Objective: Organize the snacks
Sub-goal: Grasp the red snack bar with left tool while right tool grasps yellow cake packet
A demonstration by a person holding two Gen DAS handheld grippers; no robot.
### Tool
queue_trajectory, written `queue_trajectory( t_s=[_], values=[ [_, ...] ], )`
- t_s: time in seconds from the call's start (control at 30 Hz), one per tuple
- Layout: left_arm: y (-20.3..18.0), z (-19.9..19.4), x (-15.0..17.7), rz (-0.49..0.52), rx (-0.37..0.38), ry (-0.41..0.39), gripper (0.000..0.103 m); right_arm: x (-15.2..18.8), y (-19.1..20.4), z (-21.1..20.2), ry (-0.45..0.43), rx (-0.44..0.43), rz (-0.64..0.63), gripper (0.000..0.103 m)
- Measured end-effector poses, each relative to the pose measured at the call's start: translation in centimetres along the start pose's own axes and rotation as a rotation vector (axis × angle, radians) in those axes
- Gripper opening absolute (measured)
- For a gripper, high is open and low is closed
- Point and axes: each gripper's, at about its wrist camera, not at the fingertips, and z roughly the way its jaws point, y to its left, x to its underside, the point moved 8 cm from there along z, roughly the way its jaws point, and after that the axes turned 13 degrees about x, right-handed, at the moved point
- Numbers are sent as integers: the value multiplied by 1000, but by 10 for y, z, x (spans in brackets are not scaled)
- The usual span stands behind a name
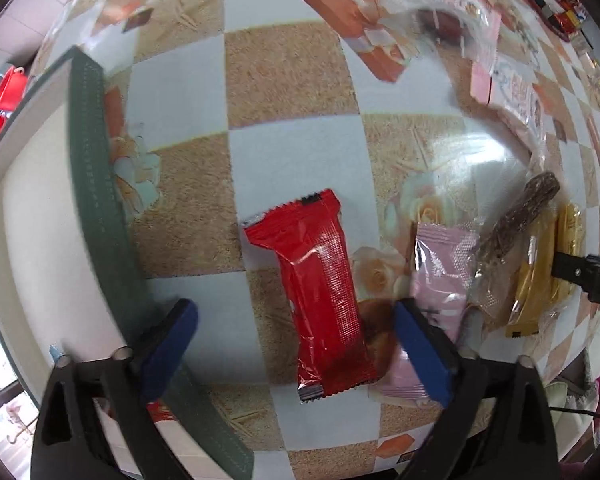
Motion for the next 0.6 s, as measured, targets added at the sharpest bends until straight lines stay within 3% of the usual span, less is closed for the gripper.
queue_trajectory(
  t_s=[0.2, 0.33, 0.4, 0.5, 0.6],
  values=[
    [-6, 3, -9, -17, 7, -19, 103, 3, 3, 1, -27, -4, -2, 103],
    [-11, 2, -17, -23, 3, -9, 103, 14, 14, -9, 4, 3, -26, 103],
    [-15, 3, -22, -19, 8, -1, 98, 9, 27, -14, -2, 10, -60, 102],
    [-30, -6, -32, 45, 7, -26, 74, 12, 43, -24, -49, 27, -114, 88],
    [-44, -9, -36, 101, 6, -28, 33, 13, 47, -35, -79, 29, -122, 52]
  ],
)
